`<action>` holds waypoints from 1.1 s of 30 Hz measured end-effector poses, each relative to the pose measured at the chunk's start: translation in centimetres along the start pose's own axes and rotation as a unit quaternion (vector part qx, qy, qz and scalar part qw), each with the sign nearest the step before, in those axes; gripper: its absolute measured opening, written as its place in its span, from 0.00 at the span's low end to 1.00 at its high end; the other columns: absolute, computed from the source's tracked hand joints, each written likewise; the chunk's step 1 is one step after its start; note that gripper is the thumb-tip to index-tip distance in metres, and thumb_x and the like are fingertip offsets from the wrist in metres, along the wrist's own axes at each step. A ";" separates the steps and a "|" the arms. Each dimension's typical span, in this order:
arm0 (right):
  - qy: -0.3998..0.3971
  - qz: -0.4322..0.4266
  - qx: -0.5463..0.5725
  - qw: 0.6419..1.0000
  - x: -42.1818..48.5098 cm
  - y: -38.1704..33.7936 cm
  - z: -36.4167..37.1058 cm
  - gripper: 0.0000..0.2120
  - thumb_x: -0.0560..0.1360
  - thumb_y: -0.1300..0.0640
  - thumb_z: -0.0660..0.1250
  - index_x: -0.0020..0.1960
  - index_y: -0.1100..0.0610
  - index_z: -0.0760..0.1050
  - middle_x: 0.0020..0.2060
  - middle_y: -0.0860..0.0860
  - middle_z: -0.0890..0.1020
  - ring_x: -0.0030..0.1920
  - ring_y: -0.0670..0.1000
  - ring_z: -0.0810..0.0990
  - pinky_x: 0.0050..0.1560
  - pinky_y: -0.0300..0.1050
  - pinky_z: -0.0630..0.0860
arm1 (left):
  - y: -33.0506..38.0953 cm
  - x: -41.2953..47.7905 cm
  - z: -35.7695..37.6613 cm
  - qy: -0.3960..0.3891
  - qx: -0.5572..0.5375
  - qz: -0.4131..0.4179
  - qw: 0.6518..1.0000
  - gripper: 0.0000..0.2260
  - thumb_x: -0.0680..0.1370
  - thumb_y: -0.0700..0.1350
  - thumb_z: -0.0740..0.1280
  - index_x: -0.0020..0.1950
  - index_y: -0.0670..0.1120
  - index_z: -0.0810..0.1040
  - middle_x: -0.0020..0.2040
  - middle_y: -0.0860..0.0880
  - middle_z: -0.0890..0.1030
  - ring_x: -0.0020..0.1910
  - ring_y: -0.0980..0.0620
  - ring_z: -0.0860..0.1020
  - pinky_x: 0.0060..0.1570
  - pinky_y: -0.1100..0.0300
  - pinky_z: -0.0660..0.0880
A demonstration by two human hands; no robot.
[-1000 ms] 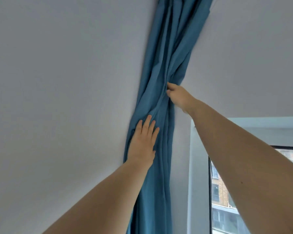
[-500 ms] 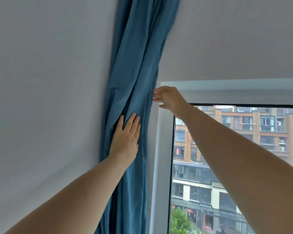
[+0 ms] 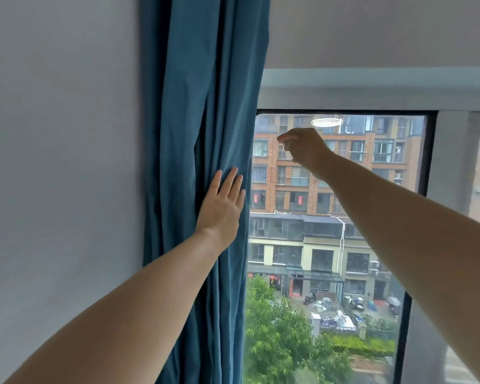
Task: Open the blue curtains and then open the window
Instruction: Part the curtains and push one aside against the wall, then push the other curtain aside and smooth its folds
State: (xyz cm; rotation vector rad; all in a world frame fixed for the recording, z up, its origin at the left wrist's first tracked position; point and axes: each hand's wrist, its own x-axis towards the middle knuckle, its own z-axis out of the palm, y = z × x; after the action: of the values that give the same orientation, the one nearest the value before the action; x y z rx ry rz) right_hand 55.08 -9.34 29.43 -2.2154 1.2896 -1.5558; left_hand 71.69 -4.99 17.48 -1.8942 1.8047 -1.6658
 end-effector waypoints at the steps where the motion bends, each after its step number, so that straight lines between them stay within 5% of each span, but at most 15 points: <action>1: 0.006 0.012 0.006 1.000 -0.6 0.7 -0.5 0.16 0.76 0.71 0.55 0.57 0.63 0.77 0.60 0.56 0.78 0.51 0.51 0.79 0.45 0.39 0.77 | 0.4 0.1 -0.4 0.004 -0.003 0.005 1.000 0.27 0.81 0.53 0.47 0.76 0.43 0.44 0.77 0.41 0.43 0.74 0.37 0.37 0.68 0.39 0.34; 7: 0.009 0.048 0.007 0.999 -3.7 4.6 -4.6 0.17 0.77 0.70 0.54 0.60 0.62 0.75 0.64 0.57 0.75 0.30 0.40 0.67 0.20 0.27 0.65 | 4.0 1.0 -3.4 0.021 -0.033 0.036 0.999 0.27 0.81 0.55 0.47 0.76 0.45 0.46 0.77 0.41 0.44 0.74 0.38 0.38 0.69 0.38 0.37; 16: -0.001 0.066 -0.064 0.996 -8.9 12.0 -14.5 0.17 0.76 0.69 0.56 0.62 0.62 0.73 0.63 0.59 0.76 0.18 0.38 0.68 0.19 0.26 0.64 | 13.5 3.2 -11.4 0.026 -0.191 0.039 0.980 0.27 0.80 0.57 0.47 0.76 0.49 0.48 0.78 0.45 0.44 0.75 0.42 0.39 0.69 0.40 0.34; 21: -0.002 0.082 -0.114 0.990 -12.4 16.6 -21.6 0.18 0.75 0.70 0.55 0.63 0.63 0.72 0.60 0.60 0.77 0.29 0.46 0.73 0.26 0.28 0.71 | 20.7 4.5 -17.1 0.047 -0.265 0.055 0.962 0.27 0.80 0.57 0.49 0.76 0.49 0.47 0.78 0.46 0.46 0.76 0.44 0.40 0.70 0.41 0.37; 23: 0.003 0.095 -0.130 0.987 -13.6 18.8 -24.7 0.17 0.75 0.69 0.54 0.62 0.62 0.73 0.58 0.59 0.79 0.39 0.53 0.80 0.41 0.38 0.79 | 23.9 5.0 -19.7 0.052 -0.277 0.061 0.957 0.28 0.80 0.57 0.49 0.76 0.49 0.46 0.78 0.46 0.45 0.76 0.44 0.41 0.71 0.42 0.37; 25: 0.015 0.104 -0.152 0.983 -14.9 21.3 -28.0 0.17 0.75 0.66 0.56 0.61 0.61 0.74 0.57 0.59 0.79 0.39 0.51 0.78 0.43 0.44 0.77 | 27.1 5.6 -22.4 0.054 -0.292 0.072 0.952 0.28 0.80 0.57 0.49 0.76 0.49 0.45 0.78 0.46 0.45 0.76 0.45 0.41 0.71 0.42 0.38; 27: 0.019 0.108 -0.170 0.979 -16.3 23.5 -31.3 0.18 0.74 0.67 0.56 0.61 0.62 0.75 0.59 0.59 0.79 0.38 0.46 0.75 0.40 0.37 0.73 | 30.2 6.2 -25.0 0.059 -0.303 0.080 0.948 0.28 0.80 0.57 0.49 0.76 0.48 0.45 0.78 0.45 0.45 0.76 0.44 0.41 0.71 0.42 0.40; 30: 0.020 0.131 -0.179 0.975 -18.3 26.0 -35.1 0.19 0.73 0.68 0.56 0.61 0.63 0.74 0.62 0.58 0.76 0.57 0.54 0.76 0.59 0.45 0.73 | 33.8 6.9 -28.0 0.058 -0.328 0.091 0.939 0.28 0.80 0.56 0.49 0.76 0.48 0.45 0.78 0.45 0.45 0.76 0.44 0.42 0.72 0.41 0.42; 33: 0.024 0.156 -0.187 0.970 -20.4 28.5 -39.0 0.19 0.73 0.68 0.55 0.62 0.63 0.73 0.63 0.59 0.75 0.59 0.55 0.76 0.60 0.45 0.73 | 37.6 7.5 -31.2 0.058 -0.373 0.104 0.920 0.28 0.80 0.56 0.51 0.76 0.48 0.46 0.78 0.45 0.46 0.76 0.44 0.43 0.72 0.41 0.43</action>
State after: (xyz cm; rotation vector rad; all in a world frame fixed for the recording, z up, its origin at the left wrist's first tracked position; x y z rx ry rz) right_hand 5.05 0.51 17.17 -2.0364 1.9746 -1.3428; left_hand 22.71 -3.88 10.93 -1.7092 2.8663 -1.1125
